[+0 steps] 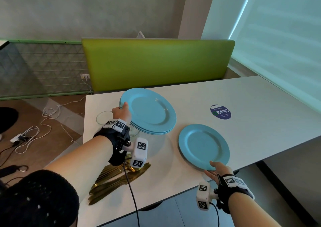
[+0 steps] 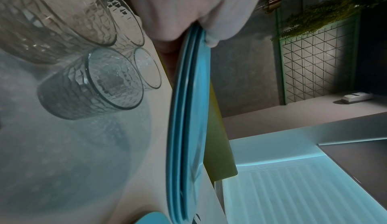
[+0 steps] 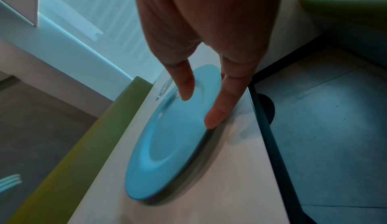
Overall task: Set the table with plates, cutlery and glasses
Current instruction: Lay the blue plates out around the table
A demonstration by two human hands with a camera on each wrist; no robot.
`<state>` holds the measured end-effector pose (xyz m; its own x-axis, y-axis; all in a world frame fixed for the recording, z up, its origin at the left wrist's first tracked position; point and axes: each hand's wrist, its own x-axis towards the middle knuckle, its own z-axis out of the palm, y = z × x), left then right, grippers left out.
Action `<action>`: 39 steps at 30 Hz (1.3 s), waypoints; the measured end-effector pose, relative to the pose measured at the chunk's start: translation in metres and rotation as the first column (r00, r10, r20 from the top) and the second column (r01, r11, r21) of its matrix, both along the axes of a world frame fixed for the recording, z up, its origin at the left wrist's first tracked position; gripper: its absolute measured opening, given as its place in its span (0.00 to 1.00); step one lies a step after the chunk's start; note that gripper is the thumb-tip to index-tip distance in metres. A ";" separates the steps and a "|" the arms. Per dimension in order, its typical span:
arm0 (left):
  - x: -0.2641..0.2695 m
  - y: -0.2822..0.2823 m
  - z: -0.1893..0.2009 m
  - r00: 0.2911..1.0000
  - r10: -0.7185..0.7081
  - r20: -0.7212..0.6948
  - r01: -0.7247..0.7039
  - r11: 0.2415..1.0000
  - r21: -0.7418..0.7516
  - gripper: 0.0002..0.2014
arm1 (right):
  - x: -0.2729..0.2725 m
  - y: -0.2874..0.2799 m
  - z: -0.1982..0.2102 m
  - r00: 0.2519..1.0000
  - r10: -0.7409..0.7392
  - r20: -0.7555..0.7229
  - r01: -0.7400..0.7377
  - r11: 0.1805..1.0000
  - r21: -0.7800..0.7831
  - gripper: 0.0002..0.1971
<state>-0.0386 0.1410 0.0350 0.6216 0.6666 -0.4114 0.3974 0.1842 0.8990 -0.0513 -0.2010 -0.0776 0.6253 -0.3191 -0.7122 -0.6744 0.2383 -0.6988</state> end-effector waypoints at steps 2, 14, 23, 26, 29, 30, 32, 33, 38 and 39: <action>0.000 -0.001 0.000 1.000 -0.006 0.004 0.006 1.000 0.008 0.28 | 0.001 0.001 -0.003 1.000 0.006 -0.019 -0.006 1.000 -0.024 0.21; 0.005 -0.008 -0.009 0.999 -0.042 0.001 0.042 0.999 0.034 0.27 | -0.004 0.001 0.000 0.997 0.040 -0.061 -0.049 0.988 -0.148 0.17; 0.005 -0.021 -0.010 0.997 -0.071 0.004 0.071 0.997 0.007 0.28 | -0.001 -0.011 0.009 0.984 0.102 -0.145 -0.151 0.913 -0.380 0.16; 0.006 -0.031 -0.006 0.994 -0.108 0.032 0.109 0.994 -0.010 0.28 | 0.010 -0.020 0.038 0.976 0.187 -0.113 -0.218 0.840 -0.497 0.11; 0.010 -0.050 0.002 0.986 -0.144 0.085 0.149 0.988 -0.049 0.27 | 0.025 -0.018 0.083 0.978 0.193 0.080 -0.149 0.913 -0.380 0.05; 0.013 -0.057 0.005 0.981 -0.165 0.106 0.171 0.984 -0.055 0.27 | 0.028 -0.015 0.098 0.970 0.209 0.128 -0.156 0.931 -0.331 0.06; 0.017 -0.075 0.015 0.965 -0.218 0.142 0.229 0.971 -0.064 0.25 | 0.029 -0.005 0.128 0.950 0.233 0.210 -0.167 0.942 -0.291 0.08; 0.021 -0.084 0.019 0.957 -0.244 0.159 0.258 0.963 -0.074 0.25 | 0.029 -0.001 0.139 0.938 0.259 0.230 -0.186 0.937 -0.294 0.09; 0.038 -0.132 0.034 0.922 -0.342 0.184 0.366 0.923 -0.116 0.24 | 0.042 -0.003 0.157 0.902 0.333 0.274 -0.183 0.871 -0.456 0.14; 0.042 -0.141 0.035 0.917 -0.355 0.181 0.380 0.916 -0.130 0.24 | 0.047 -0.010 0.155 0.905 0.310 0.290 -0.135 0.858 -0.496 0.16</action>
